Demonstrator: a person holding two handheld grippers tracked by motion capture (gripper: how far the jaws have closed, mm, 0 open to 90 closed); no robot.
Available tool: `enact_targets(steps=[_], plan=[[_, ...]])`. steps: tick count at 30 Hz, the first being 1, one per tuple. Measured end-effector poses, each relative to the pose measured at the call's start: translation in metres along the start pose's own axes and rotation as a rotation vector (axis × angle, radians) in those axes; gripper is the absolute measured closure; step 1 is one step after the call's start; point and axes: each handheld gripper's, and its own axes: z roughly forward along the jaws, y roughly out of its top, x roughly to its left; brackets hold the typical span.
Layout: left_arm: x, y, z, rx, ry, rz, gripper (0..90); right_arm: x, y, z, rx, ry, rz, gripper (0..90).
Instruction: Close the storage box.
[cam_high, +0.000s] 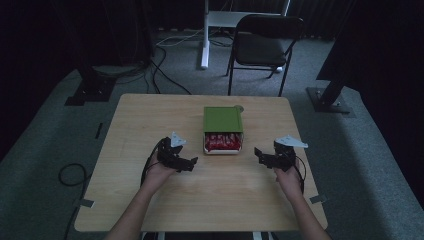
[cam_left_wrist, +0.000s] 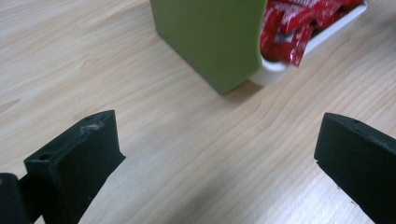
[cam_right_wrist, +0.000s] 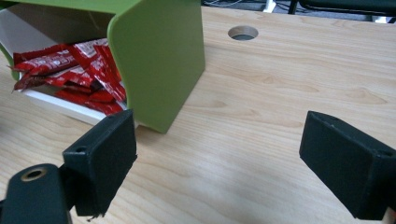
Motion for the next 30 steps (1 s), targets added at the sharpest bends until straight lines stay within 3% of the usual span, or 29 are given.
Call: enact_targets(steps=[15, 19, 23, 30], plan=[[0.000, -0.031, -0.012, 0.016, 0.019, -0.021, 1.2, -0.007, -0.032, -0.018, 0.027, -0.040, -0.011, 10.6], [0.000, -0.041, -0.014, 0.029, 0.022, -0.027, 1.2, -0.008, -0.041, -0.021, 0.047, -0.074, -0.002, 13.2], [0.001, -0.051, -0.016, 0.052, 0.021, -0.033, 1.2, -0.010, -0.049, -0.024, 0.072, -0.080, -0.001, 13.2], [0.005, -0.063, -0.022, 0.051, 0.034, -0.052, 1.2, -0.009, -0.061, -0.026, 0.117, -0.085, -0.015, 13.2]])
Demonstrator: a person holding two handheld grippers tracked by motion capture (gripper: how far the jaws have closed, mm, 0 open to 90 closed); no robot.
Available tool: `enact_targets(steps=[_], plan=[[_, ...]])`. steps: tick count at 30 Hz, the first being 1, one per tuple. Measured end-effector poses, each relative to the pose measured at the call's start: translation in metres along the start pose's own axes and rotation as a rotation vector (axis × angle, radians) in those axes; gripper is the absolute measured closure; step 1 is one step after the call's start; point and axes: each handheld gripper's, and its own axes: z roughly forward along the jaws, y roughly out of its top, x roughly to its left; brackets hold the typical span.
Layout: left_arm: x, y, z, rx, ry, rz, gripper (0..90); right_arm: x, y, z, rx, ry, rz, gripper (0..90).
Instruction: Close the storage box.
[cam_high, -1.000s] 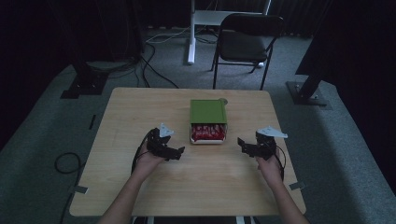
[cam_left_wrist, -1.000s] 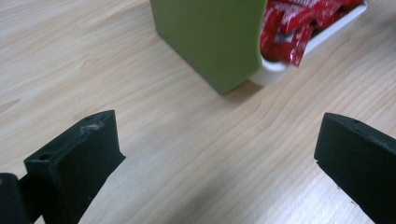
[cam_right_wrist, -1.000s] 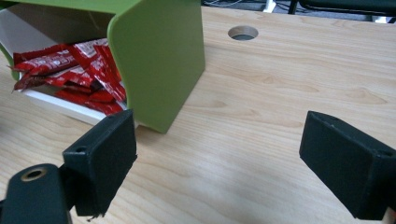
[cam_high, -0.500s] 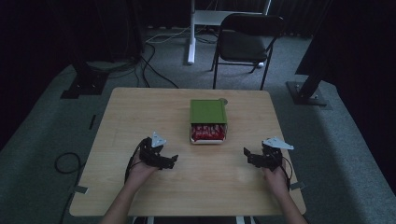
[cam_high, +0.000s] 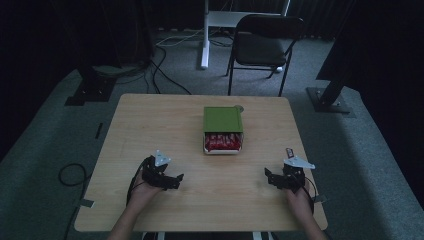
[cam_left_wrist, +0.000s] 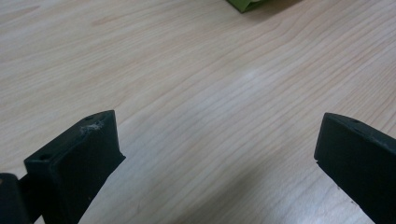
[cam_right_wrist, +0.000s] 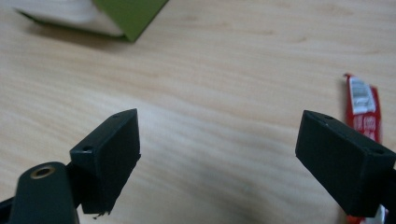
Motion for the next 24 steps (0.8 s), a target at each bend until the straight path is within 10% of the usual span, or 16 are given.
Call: enact_targets(steps=[24], plan=[[0.016, -0.038, -0.017, 0.030, 0.054, -0.048, 1.2, -0.002, -0.028, -0.013, 0.040, -0.001, -0.049, 12.5]])
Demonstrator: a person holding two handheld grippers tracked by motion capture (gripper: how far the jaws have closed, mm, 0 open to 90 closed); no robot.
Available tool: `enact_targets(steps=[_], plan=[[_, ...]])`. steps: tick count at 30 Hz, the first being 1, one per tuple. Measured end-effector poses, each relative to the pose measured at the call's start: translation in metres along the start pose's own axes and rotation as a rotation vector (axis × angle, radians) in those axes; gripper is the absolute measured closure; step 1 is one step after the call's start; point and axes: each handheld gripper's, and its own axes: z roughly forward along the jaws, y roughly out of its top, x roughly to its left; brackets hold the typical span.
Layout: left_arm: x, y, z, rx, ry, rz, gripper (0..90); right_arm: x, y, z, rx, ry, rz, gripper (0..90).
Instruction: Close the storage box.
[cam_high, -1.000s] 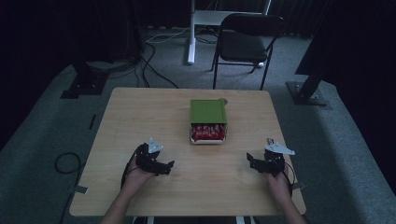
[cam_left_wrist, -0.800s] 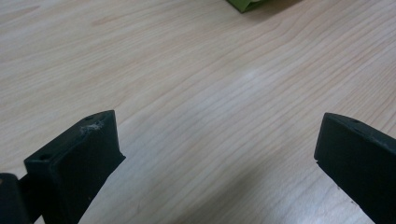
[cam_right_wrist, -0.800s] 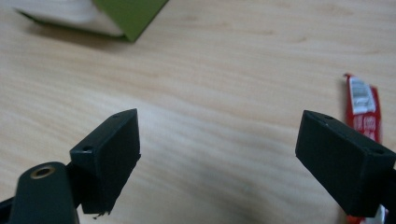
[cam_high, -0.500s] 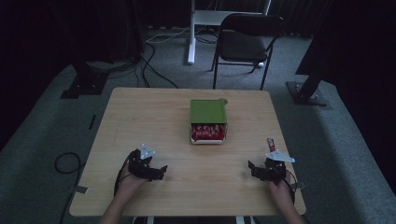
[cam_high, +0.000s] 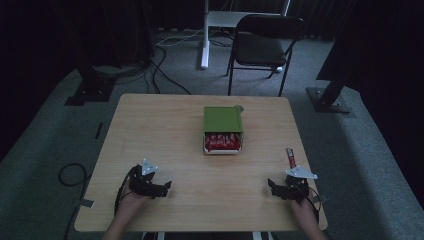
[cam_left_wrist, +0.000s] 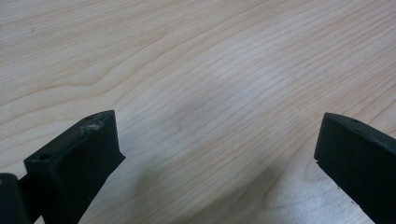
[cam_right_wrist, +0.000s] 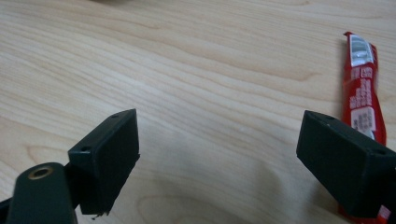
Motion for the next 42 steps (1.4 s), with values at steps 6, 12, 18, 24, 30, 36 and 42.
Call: enact_targets(steps=[6, 12, 18, 24, 30, 36, 42], plan=[[0.004, -0.009, -0.003, 0.007, 0.011, -0.011, 1.2, -0.003, -0.008, -0.004, 0.014, -0.013, 0.003, 12.5], [0.009, -0.021, -0.007, 0.028, 0.020, -0.006, 1.2, -0.005, -0.015, -0.006, 0.032, -0.025, -0.012, 12.5], [0.016, -0.031, -0.014, 0.031, 0.047, -0.016, 1.2, -0.007, -0.022, -0.010, 0.046, -0.032, -0.014, 12.5], [0.022, -0.042, -0.018, 0.035, 0.068, -0.029, 1.2, -0.010, -0.025, -0.012, 0.044, -0.042, -0.004, 12.5], [0.025, -0.047, -0.020, 0.009, 0.098, -0.051, 1.2, -0.011, -0.025, -0.011, 0.052, -0.035, 0.003, 12.5], [0.025, -0.050, -0.020, -0.009, 0.125, -0.071, 1.2, -0.012, -0.025, -0.011, 0.060, -0.026, 0.023, 12.4], [0.028, -0.048, -0.018, -0.002, 0.117, -0.116, 1.1, -0.013, -0.025, -0.010, 0.064, -0.015, 0.032, 11.9]])
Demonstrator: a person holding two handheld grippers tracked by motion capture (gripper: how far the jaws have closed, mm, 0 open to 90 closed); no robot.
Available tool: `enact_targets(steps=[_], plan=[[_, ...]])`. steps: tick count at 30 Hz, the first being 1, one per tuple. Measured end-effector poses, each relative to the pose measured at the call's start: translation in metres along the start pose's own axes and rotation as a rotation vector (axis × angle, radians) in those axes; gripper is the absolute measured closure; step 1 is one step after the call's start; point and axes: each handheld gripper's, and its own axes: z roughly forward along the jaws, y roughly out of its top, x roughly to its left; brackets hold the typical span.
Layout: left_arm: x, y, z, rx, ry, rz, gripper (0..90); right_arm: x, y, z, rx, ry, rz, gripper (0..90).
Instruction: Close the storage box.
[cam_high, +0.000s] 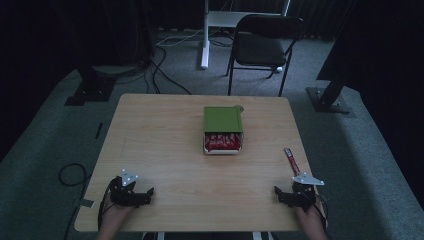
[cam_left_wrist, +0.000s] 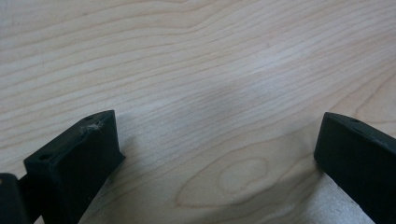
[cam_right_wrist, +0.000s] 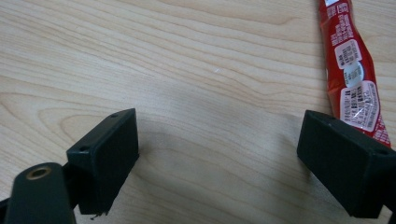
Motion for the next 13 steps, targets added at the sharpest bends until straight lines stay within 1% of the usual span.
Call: enact_targets(steps=[4, 5, 9, 13], plan=[[-0.0001, 0.0007, 0.0004, 0.003, 0.015, -0.012, 1.1, 0.0001, 0.0001, 0.0001, 0.001, 0.005, -0.005, 11.9], [-0.0007, 0.0012, 0.0010, 0.002, 0.036, -0.035, 1.1, 0.0003, 0.0001, 0.0001, 0.001, 0.006, -0.008, 11.9], [-0.0027, 0.0026, 0.0022, 0.002, 0.082, -0.087, 1.1, 0.0003, 0.0001, 0.0000, 0.002, 0.006, -0.009, 11.9], [-0.0033, 0.0030, 0.0027, 0.002, 0.092, -0.099, 1.1, 0.0001, 0.0001, 0.0000, 0.002, 0.008, -0.009, 11.9]])
